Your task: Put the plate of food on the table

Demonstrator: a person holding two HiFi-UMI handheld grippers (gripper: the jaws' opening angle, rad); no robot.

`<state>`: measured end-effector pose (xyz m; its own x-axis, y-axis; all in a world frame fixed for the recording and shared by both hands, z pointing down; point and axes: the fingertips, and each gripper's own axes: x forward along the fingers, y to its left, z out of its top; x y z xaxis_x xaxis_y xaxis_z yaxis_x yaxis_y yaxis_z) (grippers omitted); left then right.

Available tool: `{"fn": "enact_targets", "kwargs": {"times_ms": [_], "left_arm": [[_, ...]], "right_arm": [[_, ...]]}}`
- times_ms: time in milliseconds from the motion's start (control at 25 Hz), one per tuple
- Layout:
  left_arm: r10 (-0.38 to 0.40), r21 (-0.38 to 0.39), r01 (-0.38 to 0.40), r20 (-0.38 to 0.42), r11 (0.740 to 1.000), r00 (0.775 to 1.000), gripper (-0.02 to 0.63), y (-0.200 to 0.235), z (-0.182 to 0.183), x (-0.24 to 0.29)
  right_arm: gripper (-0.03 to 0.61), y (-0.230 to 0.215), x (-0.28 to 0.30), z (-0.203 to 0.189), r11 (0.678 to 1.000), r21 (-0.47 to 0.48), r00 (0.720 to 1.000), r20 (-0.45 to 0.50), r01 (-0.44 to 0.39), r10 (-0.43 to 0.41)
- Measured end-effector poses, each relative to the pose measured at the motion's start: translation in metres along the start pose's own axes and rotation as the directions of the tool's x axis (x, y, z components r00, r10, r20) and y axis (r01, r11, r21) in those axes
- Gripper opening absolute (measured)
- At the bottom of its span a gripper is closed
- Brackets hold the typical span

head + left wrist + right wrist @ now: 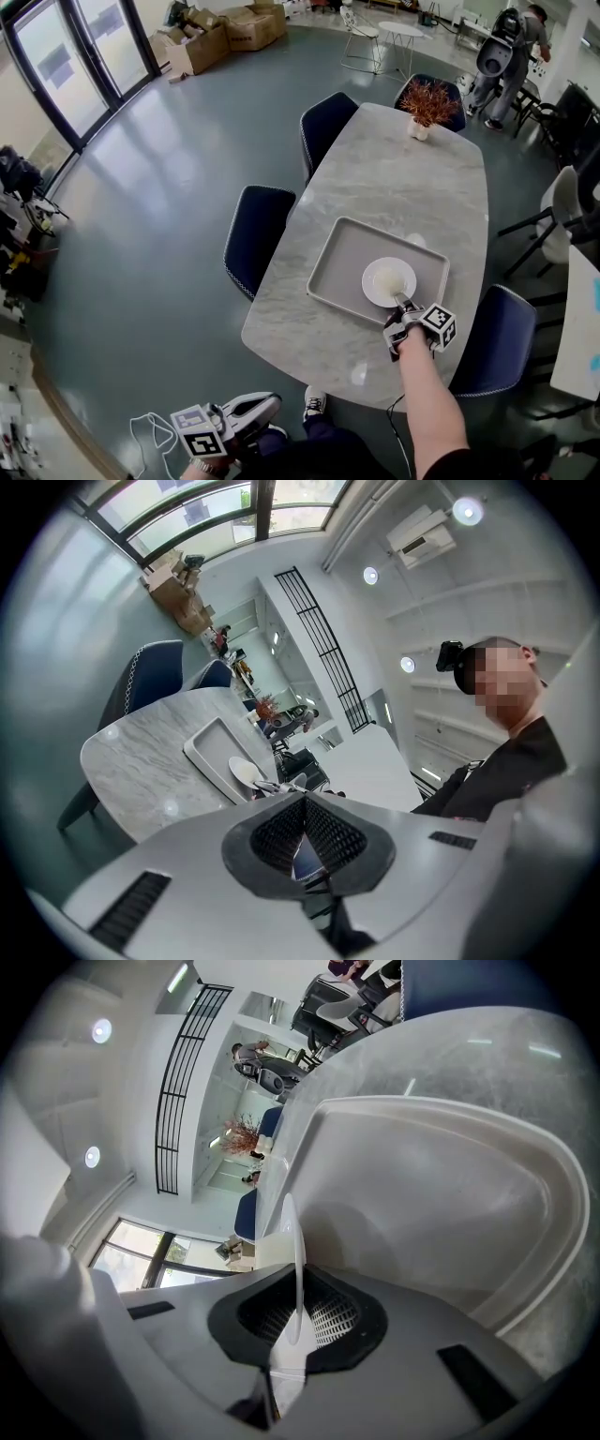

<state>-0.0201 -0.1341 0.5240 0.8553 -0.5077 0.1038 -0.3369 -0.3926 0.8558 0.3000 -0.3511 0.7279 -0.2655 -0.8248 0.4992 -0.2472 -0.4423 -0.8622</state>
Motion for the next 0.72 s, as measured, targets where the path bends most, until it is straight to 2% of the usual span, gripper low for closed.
{"fn": "enact_targets", "kwargs": {"times_ms": [720], "left_arm": [[-0.006,-0.012,0.006,0.013,1.0,1.0,0.005,0.005,-0.003,0.004]], "right_arm": [[0.023,-0.002,0.015,0.002,0.998,0.022,0.999,-0.005,0.054,-0.054]]}}
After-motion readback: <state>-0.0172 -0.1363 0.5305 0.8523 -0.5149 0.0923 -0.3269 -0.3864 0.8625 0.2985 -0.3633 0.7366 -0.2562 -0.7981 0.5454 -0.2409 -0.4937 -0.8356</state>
